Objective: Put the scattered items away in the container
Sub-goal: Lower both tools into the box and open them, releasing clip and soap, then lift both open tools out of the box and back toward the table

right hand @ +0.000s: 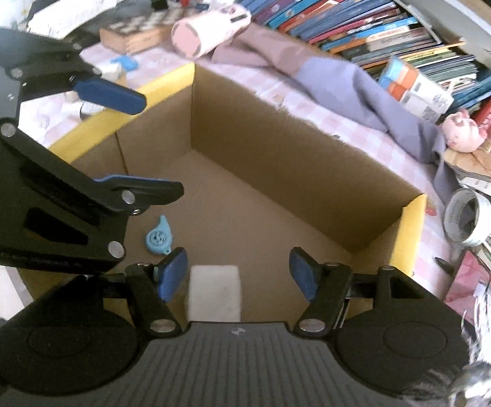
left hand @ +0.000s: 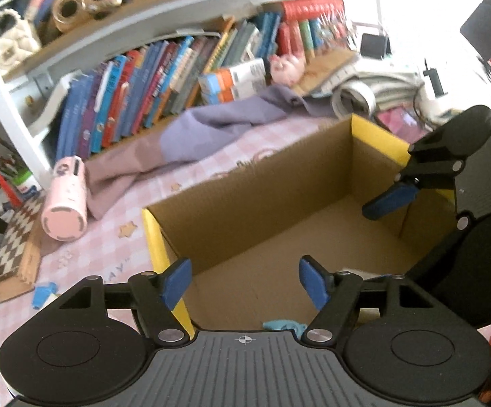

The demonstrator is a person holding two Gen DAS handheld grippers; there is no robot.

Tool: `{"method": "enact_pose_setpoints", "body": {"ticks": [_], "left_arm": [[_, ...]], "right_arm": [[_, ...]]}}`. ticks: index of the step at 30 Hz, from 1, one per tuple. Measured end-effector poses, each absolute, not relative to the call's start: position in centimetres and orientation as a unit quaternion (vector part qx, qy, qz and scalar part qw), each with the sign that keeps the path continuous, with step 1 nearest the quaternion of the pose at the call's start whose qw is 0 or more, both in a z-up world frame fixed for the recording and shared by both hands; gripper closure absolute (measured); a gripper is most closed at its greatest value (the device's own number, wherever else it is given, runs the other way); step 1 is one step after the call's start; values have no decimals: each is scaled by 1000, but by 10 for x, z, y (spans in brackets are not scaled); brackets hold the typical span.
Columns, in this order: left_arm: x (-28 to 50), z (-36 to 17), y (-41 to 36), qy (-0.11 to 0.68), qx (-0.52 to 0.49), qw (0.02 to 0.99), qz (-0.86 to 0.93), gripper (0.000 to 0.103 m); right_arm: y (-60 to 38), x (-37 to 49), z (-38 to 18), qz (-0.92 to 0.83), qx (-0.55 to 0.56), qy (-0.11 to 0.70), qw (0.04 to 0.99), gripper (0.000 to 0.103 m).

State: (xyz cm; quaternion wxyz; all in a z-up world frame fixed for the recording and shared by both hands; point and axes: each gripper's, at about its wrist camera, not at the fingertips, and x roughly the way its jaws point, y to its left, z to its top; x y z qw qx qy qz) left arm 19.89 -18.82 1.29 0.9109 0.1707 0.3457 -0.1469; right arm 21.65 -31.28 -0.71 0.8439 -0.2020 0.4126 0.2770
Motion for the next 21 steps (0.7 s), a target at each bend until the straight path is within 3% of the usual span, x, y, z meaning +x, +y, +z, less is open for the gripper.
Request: {"method": "enact_pose_setpoints", "body": {"ticks": [21], "left_arm": [[157,48,-158,304,113,935,-143,29]], "right_arm": [[-324,174,41,185,-110,332,918,38]]}}
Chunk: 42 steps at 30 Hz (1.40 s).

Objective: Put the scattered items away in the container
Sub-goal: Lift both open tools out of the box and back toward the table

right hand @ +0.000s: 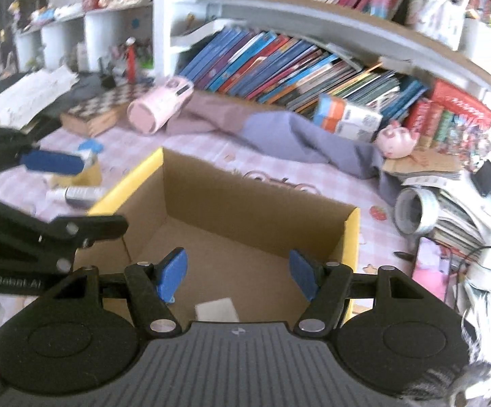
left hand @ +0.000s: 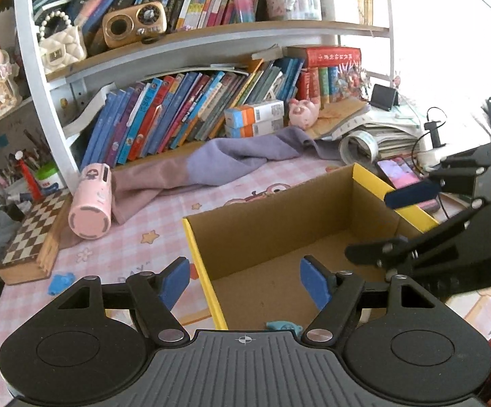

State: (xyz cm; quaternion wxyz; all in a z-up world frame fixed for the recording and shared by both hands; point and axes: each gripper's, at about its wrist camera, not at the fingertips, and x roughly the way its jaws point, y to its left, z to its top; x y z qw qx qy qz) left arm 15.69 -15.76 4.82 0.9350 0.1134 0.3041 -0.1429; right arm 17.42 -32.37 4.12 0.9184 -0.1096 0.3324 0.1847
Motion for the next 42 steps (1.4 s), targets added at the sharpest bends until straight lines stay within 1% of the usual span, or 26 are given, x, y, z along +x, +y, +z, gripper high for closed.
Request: {"method": "enact_pose_setpoints", "body": {"ticks": [7,18,21,31,42], "left_arm": [[140,56,-145,279,108,941,-156,29],[116,58,-124,258,108,941,-191,29],[108,56,-116,256,106,940,-198,23],[79,52,-84,249,93,940,-214,22],[47,39,-55,262,97,936,-214,22]], "right_arm": [[-318,148,47,145,-94,307,936,38],[-305,108,48,78,-82,302,947,38],[-299,95,48,60,-79,301,948,38],[-283,54,43,1,-57,292,955,38],[-252,15,26,-22,-53,300,952,38]]}}
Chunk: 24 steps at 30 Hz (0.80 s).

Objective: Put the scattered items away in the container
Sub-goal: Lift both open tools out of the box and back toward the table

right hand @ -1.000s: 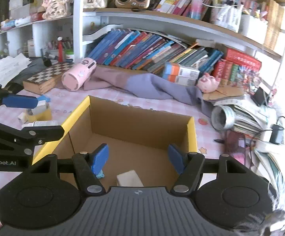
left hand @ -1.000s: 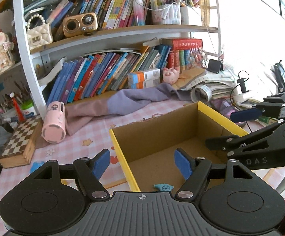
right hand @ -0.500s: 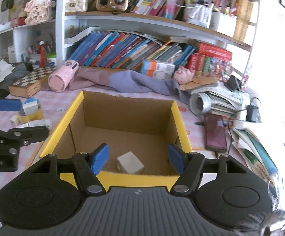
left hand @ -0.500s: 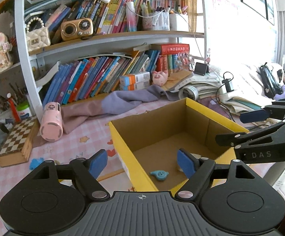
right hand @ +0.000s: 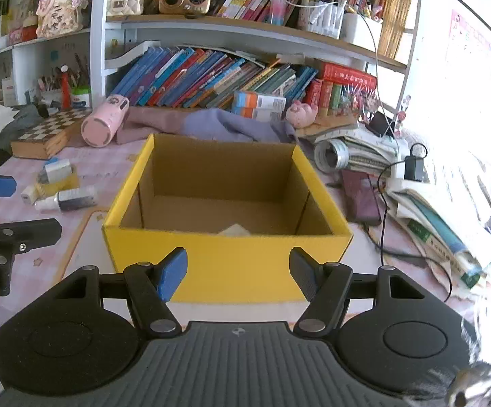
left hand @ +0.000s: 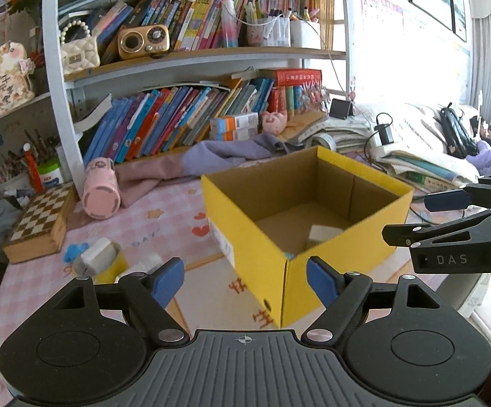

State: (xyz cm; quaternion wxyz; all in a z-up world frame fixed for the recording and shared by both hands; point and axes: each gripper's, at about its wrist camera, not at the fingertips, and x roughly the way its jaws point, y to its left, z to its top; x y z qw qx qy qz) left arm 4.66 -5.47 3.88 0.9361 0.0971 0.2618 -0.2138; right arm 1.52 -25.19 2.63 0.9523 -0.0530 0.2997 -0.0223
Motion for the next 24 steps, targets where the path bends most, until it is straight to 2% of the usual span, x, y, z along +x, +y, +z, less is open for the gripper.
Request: {"method": "enact_pose_setpoints", "body": {"ticks": [24], "left_arm": [[9,10,-10,307,89,936,-144,22]], "right_arm": [[-211,-5,-1,37,-45,341,938,38]]}}
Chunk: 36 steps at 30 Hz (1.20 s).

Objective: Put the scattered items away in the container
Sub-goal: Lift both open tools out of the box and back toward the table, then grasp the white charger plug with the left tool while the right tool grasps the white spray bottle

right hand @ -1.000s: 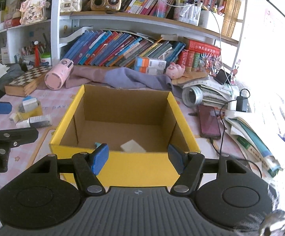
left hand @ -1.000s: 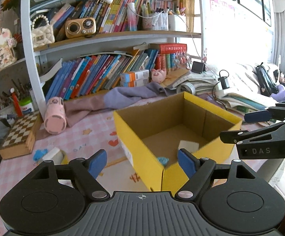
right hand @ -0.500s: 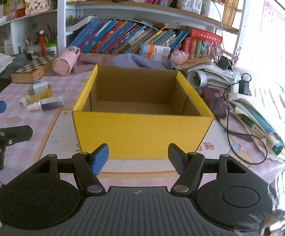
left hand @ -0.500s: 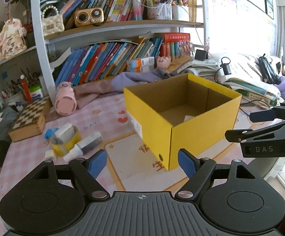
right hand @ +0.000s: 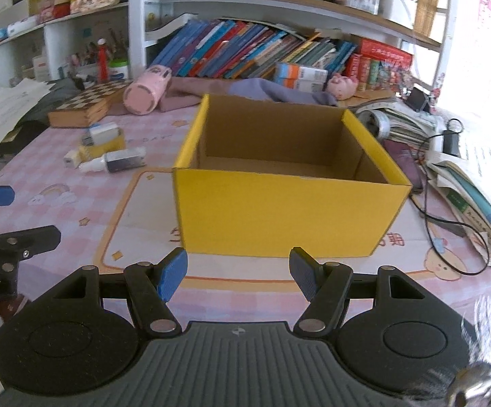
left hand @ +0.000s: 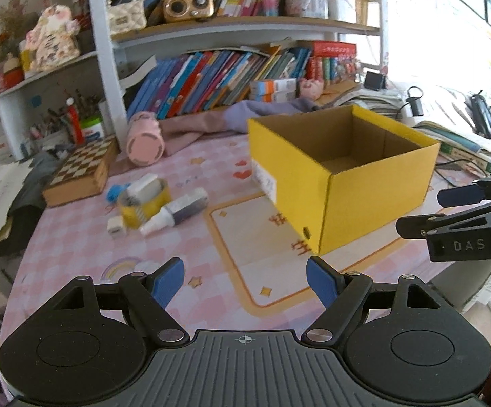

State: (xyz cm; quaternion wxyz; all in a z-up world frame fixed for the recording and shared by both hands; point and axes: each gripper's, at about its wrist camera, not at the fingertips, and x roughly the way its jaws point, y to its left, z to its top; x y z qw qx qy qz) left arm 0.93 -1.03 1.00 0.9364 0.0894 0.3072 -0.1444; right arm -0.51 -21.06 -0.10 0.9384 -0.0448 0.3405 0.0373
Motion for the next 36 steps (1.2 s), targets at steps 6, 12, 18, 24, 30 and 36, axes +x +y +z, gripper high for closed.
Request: {"method": "enact_pose_setpoints", "body": {"ticks": [6,12,18,24,30,36], "left_arm": [[4,6,4,317,83,937,-123,22],[0,5,21,320,67,940,-99,22],[-5,3,38,324,55,941,-82,22],[-9,2,53,326,49,942,-70,22],[-9,3,66,325,43,943,-53,22],[-7,2,76,328,37,943,-37,22]], "right_arm": [[-191,-6,-4,70,-64,349,932,38],[-173,-8,-6,100,-79,352,927,38],[-152,-10,-9,126,-94,354,922,38],[-138,-10,-10,141,-100,354,919,38],[-123,-7,-8,158,-108,350,917,38],[-109,0,-10,178,-116,349,913,37]]}}
